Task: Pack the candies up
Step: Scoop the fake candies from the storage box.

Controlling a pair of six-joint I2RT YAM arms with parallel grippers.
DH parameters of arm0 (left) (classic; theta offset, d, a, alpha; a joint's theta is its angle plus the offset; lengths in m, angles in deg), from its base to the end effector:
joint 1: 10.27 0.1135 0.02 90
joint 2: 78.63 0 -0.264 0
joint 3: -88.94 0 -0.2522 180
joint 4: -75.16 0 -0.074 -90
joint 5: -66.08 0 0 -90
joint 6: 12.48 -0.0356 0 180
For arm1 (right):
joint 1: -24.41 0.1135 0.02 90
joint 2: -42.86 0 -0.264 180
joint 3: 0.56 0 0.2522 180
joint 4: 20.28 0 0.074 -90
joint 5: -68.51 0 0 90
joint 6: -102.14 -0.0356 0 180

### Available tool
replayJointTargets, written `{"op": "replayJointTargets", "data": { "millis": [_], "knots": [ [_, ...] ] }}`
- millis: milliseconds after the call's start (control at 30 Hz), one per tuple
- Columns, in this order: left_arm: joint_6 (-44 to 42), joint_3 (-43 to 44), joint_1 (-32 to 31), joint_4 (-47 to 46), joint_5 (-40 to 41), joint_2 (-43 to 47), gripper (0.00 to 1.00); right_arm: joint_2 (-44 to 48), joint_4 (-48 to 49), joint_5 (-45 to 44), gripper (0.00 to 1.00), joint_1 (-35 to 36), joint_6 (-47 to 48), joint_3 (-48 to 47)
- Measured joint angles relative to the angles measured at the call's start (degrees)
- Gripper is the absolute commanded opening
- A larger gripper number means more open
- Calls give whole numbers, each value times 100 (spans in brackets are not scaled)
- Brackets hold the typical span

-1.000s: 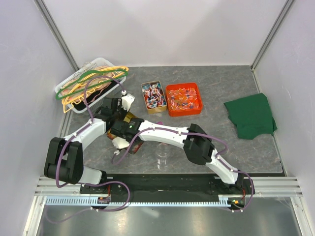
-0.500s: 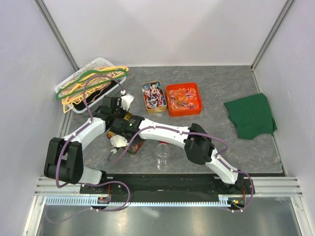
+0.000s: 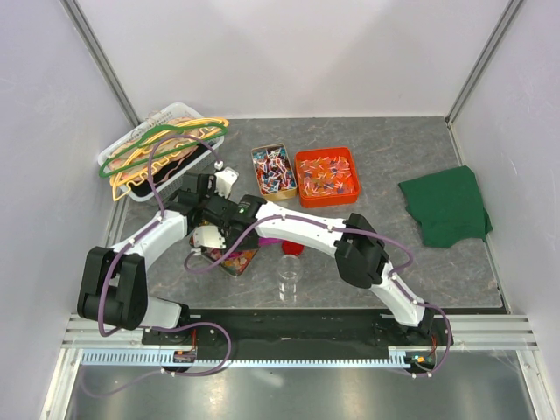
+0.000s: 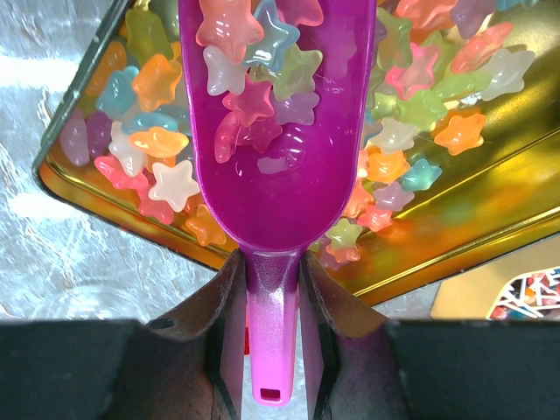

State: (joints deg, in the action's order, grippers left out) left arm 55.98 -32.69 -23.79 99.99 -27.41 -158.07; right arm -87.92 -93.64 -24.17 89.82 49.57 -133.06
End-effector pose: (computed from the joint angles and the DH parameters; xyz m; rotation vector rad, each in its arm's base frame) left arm 0.2748 -0.0683 0.2037 0.7417 2.2510 -0.0049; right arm 0.2008 0.4349 0.2170 -2.1972 1.7664 0.0462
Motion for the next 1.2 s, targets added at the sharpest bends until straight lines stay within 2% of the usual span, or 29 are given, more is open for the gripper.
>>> {"op": "replayJointTargets", "data": {
  "millis": [400, 533, 1100, 1200],
  "knots": [
    [15, -66, -11, -44, 44, 50, 2, 433, 804, -103, 0, 59, -151, 839],
    [17, -72, -11, -50, 46, 50, 2, 487, 942, -199, 8, 87, -170, 962],
    [17, -85, -11, -72, 59, 50, 2, 597, 1294, -713, 18, 254, -168, 1274],
    [17, -85, -11, -72, 59, 50, 2, 597, 1316, -752, 24, 264, -168, 1285]
  ]
}}
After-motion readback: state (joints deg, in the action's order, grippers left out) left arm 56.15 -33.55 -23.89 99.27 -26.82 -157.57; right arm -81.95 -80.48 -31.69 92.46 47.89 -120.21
